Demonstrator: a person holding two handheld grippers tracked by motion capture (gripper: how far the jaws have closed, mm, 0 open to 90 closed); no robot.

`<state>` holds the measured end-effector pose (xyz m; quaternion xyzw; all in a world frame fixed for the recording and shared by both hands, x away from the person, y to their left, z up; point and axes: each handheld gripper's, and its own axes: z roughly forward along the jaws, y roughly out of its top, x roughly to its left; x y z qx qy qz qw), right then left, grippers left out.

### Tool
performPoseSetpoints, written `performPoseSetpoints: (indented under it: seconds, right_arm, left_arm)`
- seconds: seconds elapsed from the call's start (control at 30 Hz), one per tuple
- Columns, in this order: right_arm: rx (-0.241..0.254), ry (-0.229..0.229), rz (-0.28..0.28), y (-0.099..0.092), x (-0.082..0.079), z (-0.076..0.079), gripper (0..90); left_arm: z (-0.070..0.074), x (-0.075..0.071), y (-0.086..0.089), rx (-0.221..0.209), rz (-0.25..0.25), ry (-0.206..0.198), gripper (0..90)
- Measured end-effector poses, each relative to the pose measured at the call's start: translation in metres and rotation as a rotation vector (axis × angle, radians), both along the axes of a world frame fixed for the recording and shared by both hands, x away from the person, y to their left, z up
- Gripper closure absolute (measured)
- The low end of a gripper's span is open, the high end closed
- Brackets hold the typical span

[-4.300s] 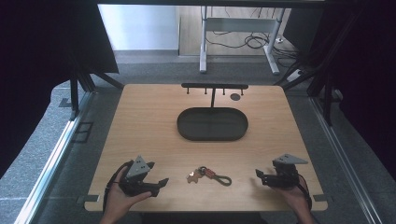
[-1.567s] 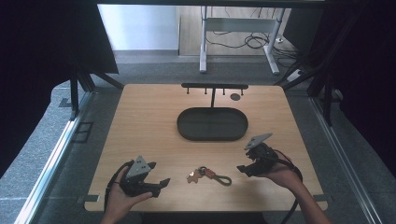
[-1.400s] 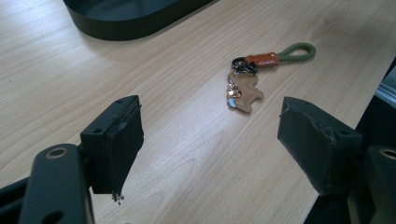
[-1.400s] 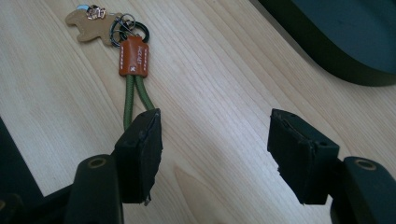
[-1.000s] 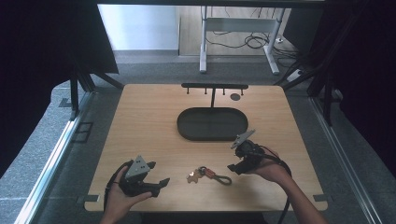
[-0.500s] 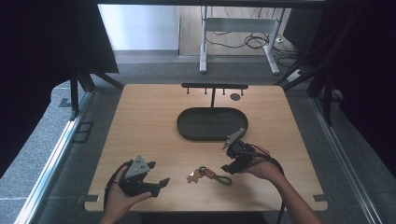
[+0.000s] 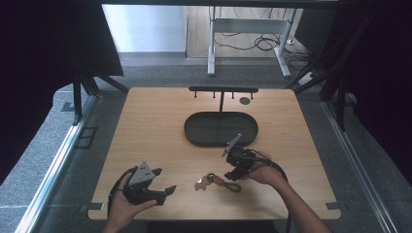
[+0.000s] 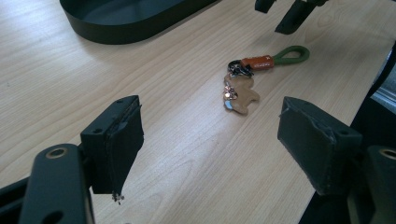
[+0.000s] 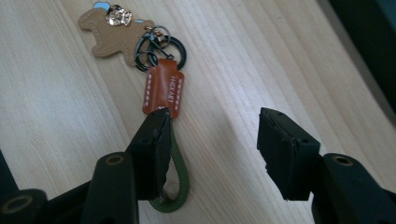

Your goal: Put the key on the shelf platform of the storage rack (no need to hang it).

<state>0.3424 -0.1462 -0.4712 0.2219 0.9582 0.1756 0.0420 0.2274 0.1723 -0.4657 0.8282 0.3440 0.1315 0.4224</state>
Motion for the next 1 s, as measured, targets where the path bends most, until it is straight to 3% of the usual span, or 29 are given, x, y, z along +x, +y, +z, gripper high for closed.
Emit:
performPoseSetpoints:
  seconds: [0.33,1.0]
  right_arm:
    - [-0.039,0.028,0.062,0.025,-0.007,-0.01,47.2]
    - [-0.091,0.089,0.074,0.047,-0.003,-0.032,52.3]
  left_arm:
    - [0.0,0.0,0.0,-0.003,-0.001,-0.002,22.6]
    - [0.002,-0.001,0.004,-0.008,0.005,-0.009,22.5]
